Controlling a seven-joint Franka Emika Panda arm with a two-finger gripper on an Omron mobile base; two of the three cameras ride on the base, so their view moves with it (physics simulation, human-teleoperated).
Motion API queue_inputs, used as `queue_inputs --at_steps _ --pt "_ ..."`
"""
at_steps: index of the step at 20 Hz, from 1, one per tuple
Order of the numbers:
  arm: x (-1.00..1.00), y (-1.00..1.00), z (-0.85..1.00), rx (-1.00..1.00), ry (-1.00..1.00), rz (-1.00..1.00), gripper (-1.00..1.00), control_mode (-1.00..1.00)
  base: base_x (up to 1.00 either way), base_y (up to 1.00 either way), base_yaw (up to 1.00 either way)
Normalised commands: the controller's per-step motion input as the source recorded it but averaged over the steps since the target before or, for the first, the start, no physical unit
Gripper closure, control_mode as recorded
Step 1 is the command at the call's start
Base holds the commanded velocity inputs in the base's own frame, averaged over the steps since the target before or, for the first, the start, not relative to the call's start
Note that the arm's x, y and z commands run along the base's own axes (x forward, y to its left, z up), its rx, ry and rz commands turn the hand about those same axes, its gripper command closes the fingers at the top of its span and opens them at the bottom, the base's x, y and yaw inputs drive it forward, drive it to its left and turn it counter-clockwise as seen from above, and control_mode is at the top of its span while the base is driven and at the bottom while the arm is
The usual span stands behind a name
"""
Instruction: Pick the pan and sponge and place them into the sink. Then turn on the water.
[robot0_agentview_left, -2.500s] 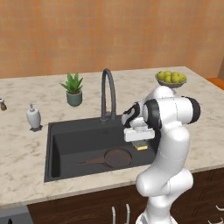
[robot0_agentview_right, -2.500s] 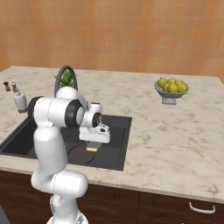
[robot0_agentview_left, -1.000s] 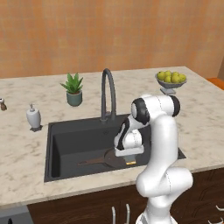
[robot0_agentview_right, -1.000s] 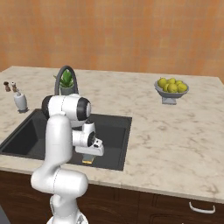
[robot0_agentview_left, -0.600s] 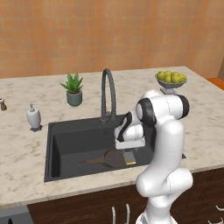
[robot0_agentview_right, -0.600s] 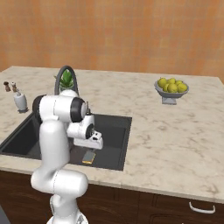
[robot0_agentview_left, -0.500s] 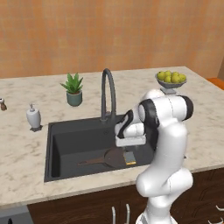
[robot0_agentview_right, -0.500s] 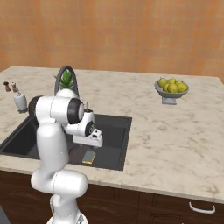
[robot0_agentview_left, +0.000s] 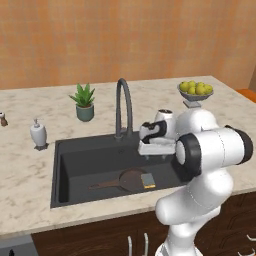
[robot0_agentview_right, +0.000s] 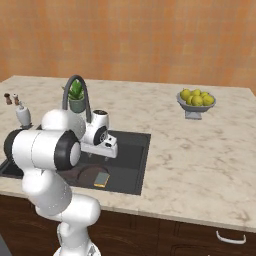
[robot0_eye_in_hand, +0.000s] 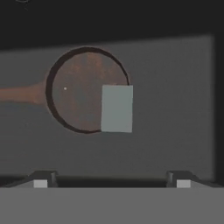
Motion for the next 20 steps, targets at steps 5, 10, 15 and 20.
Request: queue_inputs --at_steps 5,10,15,20 --pt "-0.05 -0.07 0.98 0.09 0.0 0.0 -1.0 -1.0 0.0 0.0 0.0" --pt "0.0 -0.04 0.19 0.06 0.0 0.0 -1.0 -1.0 0.0 0.0 0.0" --pt "0.15 0.04 0.06 0.22 -0.08 0.02 -1.0 -1.0 0.0 0.0 0.0" --pt "0.23 0.23 0.45 0.29 -0.2 0.07 -1.0 -1.0 0.0 0.0 0.0"
